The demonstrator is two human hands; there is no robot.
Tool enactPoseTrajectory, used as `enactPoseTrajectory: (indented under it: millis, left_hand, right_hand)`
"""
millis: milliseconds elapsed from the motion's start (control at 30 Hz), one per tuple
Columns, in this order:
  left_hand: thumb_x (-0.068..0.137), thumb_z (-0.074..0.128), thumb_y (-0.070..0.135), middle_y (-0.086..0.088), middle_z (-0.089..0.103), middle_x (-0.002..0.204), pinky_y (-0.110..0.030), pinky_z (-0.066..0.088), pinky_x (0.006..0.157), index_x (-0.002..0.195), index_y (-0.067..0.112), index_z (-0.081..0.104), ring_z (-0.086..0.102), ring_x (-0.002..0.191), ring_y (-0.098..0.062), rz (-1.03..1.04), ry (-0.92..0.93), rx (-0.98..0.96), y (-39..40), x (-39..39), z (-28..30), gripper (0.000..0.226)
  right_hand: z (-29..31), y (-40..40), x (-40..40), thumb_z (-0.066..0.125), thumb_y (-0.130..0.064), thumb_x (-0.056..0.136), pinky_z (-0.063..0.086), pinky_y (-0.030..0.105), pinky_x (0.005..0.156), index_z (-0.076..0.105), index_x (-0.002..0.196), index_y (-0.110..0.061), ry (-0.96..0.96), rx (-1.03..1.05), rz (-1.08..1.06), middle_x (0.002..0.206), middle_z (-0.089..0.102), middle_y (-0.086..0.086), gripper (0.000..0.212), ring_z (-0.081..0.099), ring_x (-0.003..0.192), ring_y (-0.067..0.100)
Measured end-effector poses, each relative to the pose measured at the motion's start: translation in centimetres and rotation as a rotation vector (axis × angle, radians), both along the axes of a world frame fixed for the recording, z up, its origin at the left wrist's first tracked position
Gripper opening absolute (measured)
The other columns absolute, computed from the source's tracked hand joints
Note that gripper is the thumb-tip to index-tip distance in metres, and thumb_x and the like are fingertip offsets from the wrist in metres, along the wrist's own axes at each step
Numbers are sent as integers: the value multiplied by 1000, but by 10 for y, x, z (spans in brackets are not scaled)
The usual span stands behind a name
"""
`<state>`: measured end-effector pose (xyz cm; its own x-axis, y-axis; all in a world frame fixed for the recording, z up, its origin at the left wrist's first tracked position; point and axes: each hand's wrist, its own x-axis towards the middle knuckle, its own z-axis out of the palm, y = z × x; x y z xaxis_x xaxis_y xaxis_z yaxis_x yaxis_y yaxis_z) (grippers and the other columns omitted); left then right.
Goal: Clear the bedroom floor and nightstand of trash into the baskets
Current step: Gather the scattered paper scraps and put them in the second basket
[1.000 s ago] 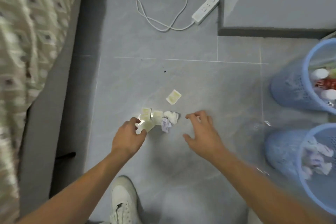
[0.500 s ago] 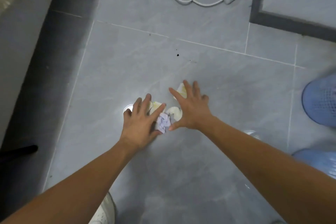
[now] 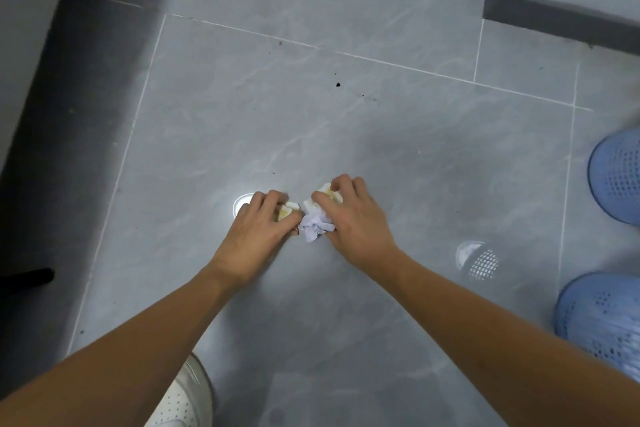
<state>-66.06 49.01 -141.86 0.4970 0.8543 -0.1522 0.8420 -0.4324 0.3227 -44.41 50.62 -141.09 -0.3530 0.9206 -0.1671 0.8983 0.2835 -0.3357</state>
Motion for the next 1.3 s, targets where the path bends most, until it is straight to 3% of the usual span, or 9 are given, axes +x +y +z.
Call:
enactPoseTrajectory:
  millis: [233,367,533,700,833,967,1067,1167,1300]
  left_hand:
    - [59,79,-3,-9,56,124,-41,53,68,119,18,59,51,97,-36,-90,50,-63,3,-12,4,67]
    - [71,76,-3,2,51,107,-37,50,54,105,23,57,46,93,-25,90,-47,-48,5,-15,7,47]
    - [88,61,-9,0,51,94,-32,43,73,91,11,62,49,86,-25,423,-247,-26,12,-26,31,20]
    - [97,63,4,5,48,89,-20,38,70,91,14,62,49,77,-14,507,-361,-30,4,-19,65,11]
    - [99,64,10,5,52,90,-21,41,70,94,19,64,55,80,-9,563,-416,-92,-6,-10,83,10]
    - [98,66,9,7,51,88,-13,37,70,92,19,64,55,82,-4,565,-369,-109,-11,-15,87,11]
    - [96,67,8,5,53,87,-8,37,71,90,24,61,55,83,-1,618,-354,-117,-9,-25,86,19]
    - [96,68,9,4,55,87,-7,36,70,89,27,60,56,83,-2,645,-333,-128,-5,-32,82,20]
    - [97,67,11,4,55,87,-9,37,71,90,19,63,55,83,-4,615,-334,-132,-4,-28,87,11]
  right_hand:
    - [2,-3,-1,65,6,71,22,27,49,61,110,-18,-29,-24,33,105,51,8,46,52,84,27]
    - [2,-1,6,58,13,70,29,30,52,61,108,-13,105,-92,-37,105,50,8,46,46,77,25]
    - [13,-13,19,58,-3,84,43,23,56,62,102,-12,373,-90,-273,103,49,1,21,55,73,17]
    - [31,-31,27,52,-5,102,49,45,66,60,106,-9,400,-45,-435,100,50,4,10,53,73,26]
    - [64,-45,17,43,-14,106,44,39,67,55,112,-14,475,-132,-323,109,46,-1,14,50,77,22]
    - [72,-47,-13,47,-4,98,42,37,63,46,122,-25,355,-250,-39,126,40,1,32,51,81,27]
    - [53,-42,-33,50,-6,98,47,43,73,31,148,-20,191,-322,-24,145,39,11,55,58,106,41]
    - [35,-42,-39,61,-1,86,49,42,65,54,125,-16,41,-251,78,151,38,11,42,60,104,38]
    - [36,-45,-30,60,10,77,32,39,59,56,103,-9,-4,-256,67,121,50,14,33,60,87,38]
